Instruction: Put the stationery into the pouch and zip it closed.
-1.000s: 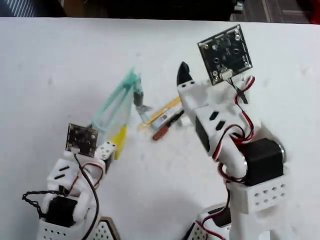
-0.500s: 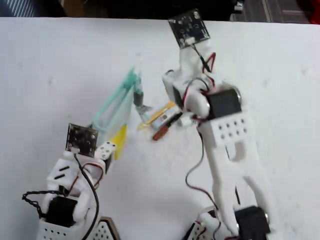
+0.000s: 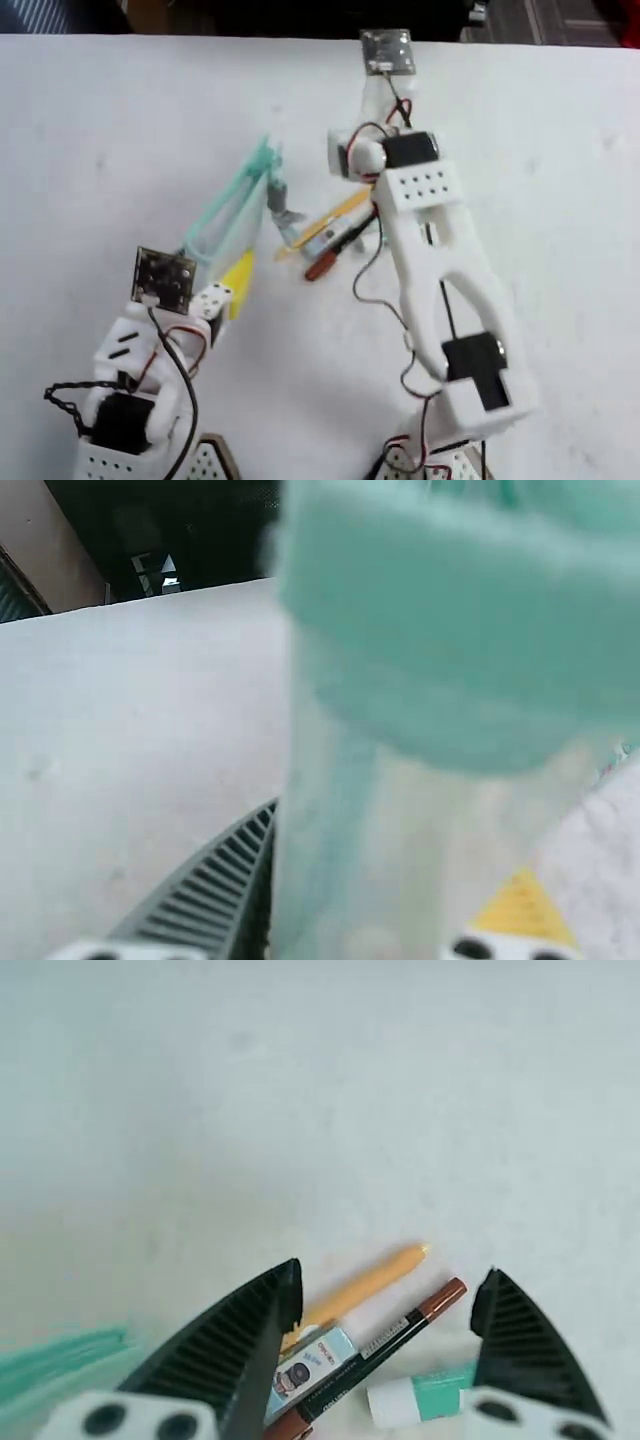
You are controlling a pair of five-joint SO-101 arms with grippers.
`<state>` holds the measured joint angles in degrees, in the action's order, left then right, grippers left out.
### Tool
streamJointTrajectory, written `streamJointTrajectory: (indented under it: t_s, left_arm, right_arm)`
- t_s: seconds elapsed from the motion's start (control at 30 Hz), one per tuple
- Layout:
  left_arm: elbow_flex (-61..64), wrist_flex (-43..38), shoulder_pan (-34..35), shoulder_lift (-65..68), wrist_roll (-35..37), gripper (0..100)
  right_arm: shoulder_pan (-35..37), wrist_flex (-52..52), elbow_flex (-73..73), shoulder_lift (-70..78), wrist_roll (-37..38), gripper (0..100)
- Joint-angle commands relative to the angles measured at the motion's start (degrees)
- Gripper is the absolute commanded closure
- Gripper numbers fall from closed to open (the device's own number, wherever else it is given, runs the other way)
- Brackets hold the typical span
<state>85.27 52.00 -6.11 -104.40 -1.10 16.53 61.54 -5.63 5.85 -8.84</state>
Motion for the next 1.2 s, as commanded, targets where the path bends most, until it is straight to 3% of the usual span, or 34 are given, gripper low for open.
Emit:
streamJointTrajectory:
  t_s: [0.0, 0.27, 0.53, 0.9, 1.17]
  left_arm:
    - [-0.79, -0.53, -0.66, -0.4, 0.62, 76]
    - [-0.79, -0.44, -0.31, -0.4, 0.62, 76]
    - [-0.79, -0.44, -0.31, -0.4, 0.62, 76]
    - [-0.79, -0.44, -0.48, -0.4, 0.62, 76]
    - [-0.79, -0.44, -0.57, -0.4, 0.62, 76]
  right_arm:
    - [-0.31, 3.03, -7.47, 3.74, -7.21, 73.8]
    - [0.75, 3.12, -15.82, 18.95, -17.05, 73.8]
    - [0.4, 3.47, -25.14, 33.1, -20.4, 73.9]
    - [0.4, 3.03, -28.04, 38.29, -21.8, 74.1]
    - [0.57, 2.24, -28.13, 41.19, -21.27, 89.9]
